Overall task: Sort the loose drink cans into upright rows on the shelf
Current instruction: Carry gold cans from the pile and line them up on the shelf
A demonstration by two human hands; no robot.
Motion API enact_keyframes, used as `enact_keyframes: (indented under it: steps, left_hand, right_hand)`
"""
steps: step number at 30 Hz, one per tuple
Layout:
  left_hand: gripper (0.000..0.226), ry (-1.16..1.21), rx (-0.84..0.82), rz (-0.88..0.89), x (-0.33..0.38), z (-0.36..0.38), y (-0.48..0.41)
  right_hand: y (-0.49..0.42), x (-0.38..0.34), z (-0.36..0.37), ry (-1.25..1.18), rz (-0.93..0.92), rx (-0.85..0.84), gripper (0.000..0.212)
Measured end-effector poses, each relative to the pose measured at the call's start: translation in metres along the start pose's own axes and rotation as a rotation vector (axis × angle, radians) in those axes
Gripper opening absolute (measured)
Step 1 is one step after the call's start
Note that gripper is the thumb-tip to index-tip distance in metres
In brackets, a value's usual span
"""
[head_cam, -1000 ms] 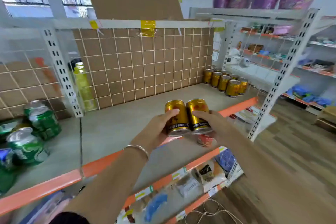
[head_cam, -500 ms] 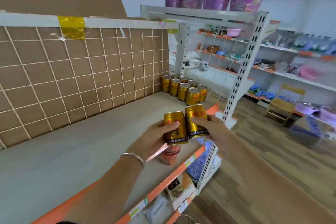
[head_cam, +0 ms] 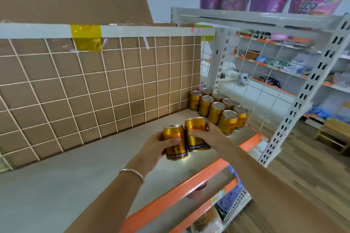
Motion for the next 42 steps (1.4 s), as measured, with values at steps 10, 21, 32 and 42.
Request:
enact_keyframes:
  steps: [10,21,32,42]
  left_hand:
    - [0.056,-0.048,0.134,0.066,0.014,-0.03,-0.059]
    - [0.069,-0.079,0.233,0.117,0.034,-0.017,-0.169]
    - [0.066,-0.218,0.578,0.21,0.045,-0.043,-0.198]
    - [0.06,-0.217,0.657,0.182,0.027,-0.065,-0.207]
  right_hand:
    - [-0.082,-0.021,-0.027,0.089,-0.063,-0.065,0.045]
    - [-0.15,-0.044,-0.112,0.084,-0.133,-0.063,0.075]
    - [-0.212,-0.068,-0.115,0.688,-0.275,-0.072,0.078]
    - [-0.248,-0.064,-0.107,0.894,-0.317,-0.223,0.077]
Point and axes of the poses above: each hand's wrist, its own y-axis away from the middle knuckle, its own z-axis out of the palm, x = y × z, the point moved 6 cm from there along -y, towards the middle knuckle, and after that the axes turned 14 degrees about -x, right-handed, at the moved point
